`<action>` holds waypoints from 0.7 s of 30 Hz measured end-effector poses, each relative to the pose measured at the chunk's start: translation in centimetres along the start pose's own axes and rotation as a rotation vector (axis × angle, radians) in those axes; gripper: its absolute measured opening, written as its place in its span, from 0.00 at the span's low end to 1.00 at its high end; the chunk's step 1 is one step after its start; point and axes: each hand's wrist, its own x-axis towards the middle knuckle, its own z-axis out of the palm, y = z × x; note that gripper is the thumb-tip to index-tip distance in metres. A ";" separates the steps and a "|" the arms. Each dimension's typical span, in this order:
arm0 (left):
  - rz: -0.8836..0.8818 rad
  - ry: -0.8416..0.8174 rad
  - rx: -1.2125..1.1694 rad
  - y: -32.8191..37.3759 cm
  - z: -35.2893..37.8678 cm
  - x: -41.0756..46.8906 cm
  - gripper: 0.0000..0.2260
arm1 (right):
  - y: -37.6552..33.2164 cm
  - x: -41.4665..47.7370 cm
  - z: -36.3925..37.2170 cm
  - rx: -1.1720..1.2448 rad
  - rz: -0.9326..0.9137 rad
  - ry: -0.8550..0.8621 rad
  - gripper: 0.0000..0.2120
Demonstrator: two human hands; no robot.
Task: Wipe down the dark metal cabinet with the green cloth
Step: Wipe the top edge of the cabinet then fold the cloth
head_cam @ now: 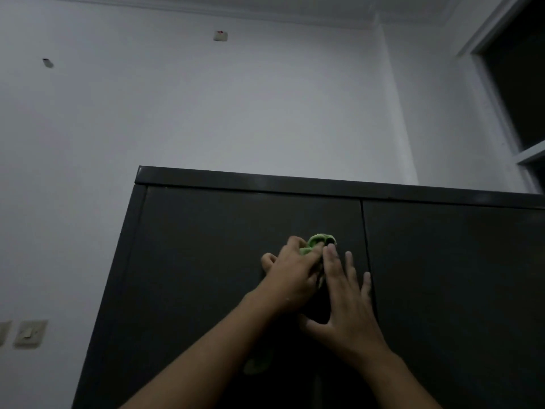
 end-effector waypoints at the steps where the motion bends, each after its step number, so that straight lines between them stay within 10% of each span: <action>1: 0.034 -0.031 -0.009 0.1 0.1 -0.1 0.18 | 0.2 0.3 0.1 -0.013 -0.008 0.007 0.53; 16: 0.035 0.239 0.265 -15.4 -6.3 -7.4 0.28 | -7.2 14.8 0.8 0.243 0.068 0.398 0.37; 21: 0.143 0.355 0.222 -16.3 -5.3 -8.2 0.22 | -11.9 17.9 1.6 0.130 -0.220 0.290 0.35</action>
